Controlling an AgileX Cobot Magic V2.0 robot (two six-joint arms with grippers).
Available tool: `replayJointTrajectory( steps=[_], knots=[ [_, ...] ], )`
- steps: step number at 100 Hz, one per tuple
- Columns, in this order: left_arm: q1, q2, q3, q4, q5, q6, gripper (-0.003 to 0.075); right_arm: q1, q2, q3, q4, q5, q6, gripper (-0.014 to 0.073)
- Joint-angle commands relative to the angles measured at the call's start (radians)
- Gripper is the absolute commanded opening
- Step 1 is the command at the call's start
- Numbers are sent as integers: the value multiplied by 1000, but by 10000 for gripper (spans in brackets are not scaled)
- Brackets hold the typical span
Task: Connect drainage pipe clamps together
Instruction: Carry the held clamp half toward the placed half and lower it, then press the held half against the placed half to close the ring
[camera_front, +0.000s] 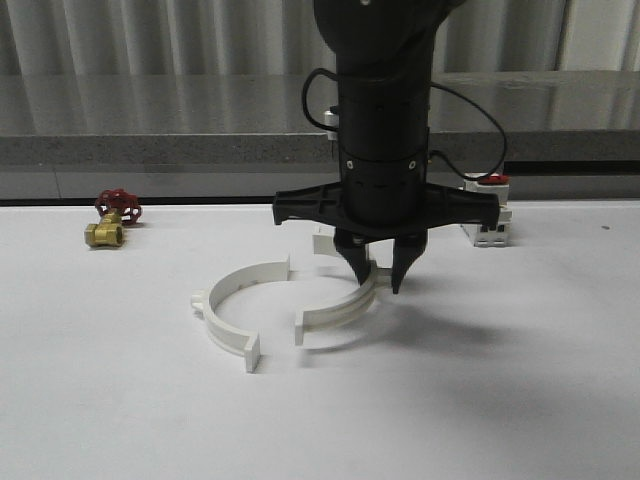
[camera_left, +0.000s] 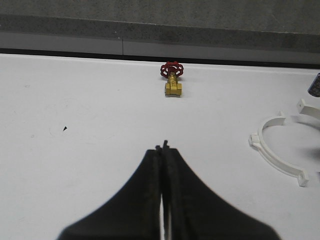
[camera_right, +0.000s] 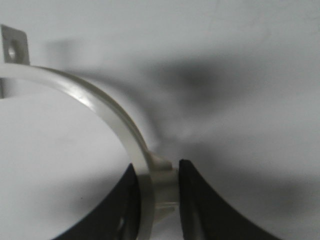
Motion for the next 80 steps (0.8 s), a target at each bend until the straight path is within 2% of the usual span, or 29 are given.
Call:
replayJointTrajectory(
  steps=[1, 80],
  knots=[
    [1, 9, -27, 3, -72, 1, -20, 14, -45, -36, -19, -8, 13, 38],
    [1, 9, -27, 3, -72, 1, -20, 38, 2, -38, -5, -56, 80, 38]
  ],
)
